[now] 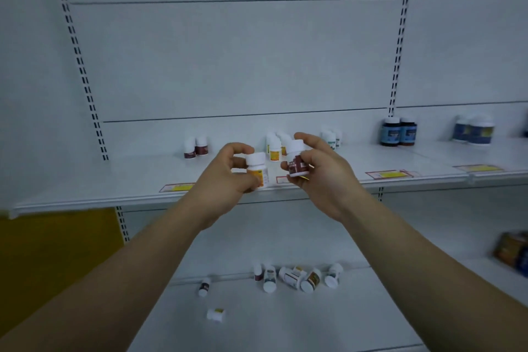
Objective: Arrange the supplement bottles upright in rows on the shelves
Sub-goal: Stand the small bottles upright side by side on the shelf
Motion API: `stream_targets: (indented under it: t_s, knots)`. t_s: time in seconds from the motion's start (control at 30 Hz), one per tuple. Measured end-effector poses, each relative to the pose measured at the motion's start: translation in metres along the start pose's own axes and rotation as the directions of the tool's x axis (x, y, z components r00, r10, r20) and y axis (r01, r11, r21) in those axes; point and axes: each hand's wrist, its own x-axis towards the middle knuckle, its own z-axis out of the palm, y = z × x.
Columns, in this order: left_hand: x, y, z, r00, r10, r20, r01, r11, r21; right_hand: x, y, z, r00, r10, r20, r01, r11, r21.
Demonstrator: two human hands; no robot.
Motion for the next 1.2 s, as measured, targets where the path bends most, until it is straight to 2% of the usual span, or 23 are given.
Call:
stream_targets:
  t_s: [0.2,0.33,0.4,0.53,0.63,0.7,0.87,0.97,1.2]
  knots:
    - [0.054,-0.026,0.018,0.999,0.003,0.038,-0.015,0.944,0.331,0.044,-0.004,-0.028,0.999,0.011,-0.052,-0.028,0.942,-0.334]
    - [0.093,-0.037,0.036,0.997,0.019,0.077,-0.057,0.854,0.518,0.084,0.0,-0.058,0.999,0.028,-0.047,-0.051,0.759,-0.648]
    - [0.111,-0.044,0.044,0.996,0.011,0.086,-0.059,0.813,0.579,0.103,0.004,-0.072,0.998,0.05,-0.027,-0.053,0.674,-0.736]
    - [0.139,-0.059,0.049,0.999,0.017,0.047,-0.043,0.751,0.659,0.133,0.014,-0.091,0.995,0.097,0.03,-0.035,0.609,-0.793]
    - [0.157,-0.068,0.051,0.993,0.107,0.044,-0.099,0.595,0.798,0.145,0.02,-0.097,0.996,0.044,0.075,0.041,0.521,-0.853]
    - [0.167,-0.071,0.052,0.985,0.158,0.065,-0.14,0.531,0.836,0.149,0.023,-0.099,0.994,0.011,0.111,0.093,0.464,-0.881]
    - [0.19,-0.075,0.057,0.976,0.177,0.125,-0.195,0.47,0.861,0.15,0.028,-0.099,0.992,-0.033,0.121,0.124,0.382,-0.916]
    - [0.199,-0.079,0.061,0.977,0.183,0.109,-0.186,0.478,0.859,0.148,0.029,-0.099,0.99,-0.061,0.124,0.137,0.343,-0.929]
    - [0.211,-0.09,0.065,0.978,0.203,0.052,-0.149,0.497,0.855,0.146,0.029,-0.1,0.991,-0.066,0.118,0.133,0.35,-0.927]
